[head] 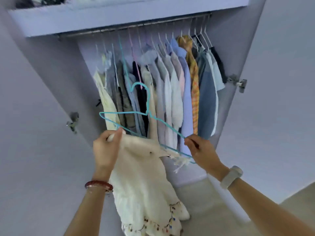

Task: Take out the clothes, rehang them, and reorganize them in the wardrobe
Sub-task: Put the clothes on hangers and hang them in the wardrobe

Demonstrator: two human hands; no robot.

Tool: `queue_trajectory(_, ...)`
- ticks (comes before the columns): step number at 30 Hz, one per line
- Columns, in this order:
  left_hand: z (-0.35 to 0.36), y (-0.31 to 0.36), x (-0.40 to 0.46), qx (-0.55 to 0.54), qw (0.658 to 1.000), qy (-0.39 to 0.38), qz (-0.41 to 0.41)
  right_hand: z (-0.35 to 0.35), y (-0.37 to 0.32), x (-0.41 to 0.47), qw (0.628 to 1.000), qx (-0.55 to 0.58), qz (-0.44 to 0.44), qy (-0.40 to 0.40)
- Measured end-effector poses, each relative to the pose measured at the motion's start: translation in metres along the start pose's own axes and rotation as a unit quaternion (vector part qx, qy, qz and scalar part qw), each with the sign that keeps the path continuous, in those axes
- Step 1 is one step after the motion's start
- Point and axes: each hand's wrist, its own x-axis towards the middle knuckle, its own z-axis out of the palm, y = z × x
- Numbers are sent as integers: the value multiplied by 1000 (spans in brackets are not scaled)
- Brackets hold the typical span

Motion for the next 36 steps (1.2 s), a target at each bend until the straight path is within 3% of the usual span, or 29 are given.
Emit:
queue_trajectory(6, -28, 24, 67, -80, 981, 165, -64, 40, -59, 82, 981, 162, -16, -103)
queue_trajectory(11, -44, 30, 112, -83, 960, 260, -56, 78, -113, 110, 915, 317, 47, -244)
queue_trajectory(13, -49, 28, 125, -78, 954, 282, -56, 95, -133, 118, 903, 327, 49, -275)
queue_trajectory(17, -57, 25, 155, -79, 952, 293, -41, 131, -173, 158, 912, 285, -31, -293)
queue_trajectory(22, -59, 16, 196, -74, 955, 286, 2, 194, -214, 212, 933, 305, -41, -189)
queue_trajectory(27, -44, -1, 224, -53, 963, 265, 14, 242, -222, 258, 933, 340, 35, -114)
queue_trajectory(31, -28, -11, 240, -61, 970, 234, -19, 248, -199, 281, 947, 309, 85, 29)
queue_trajectory(36, -2, -11, 259, -71, 978, 188, -50, 229, -163, 298, 919, 351, 145, 111)
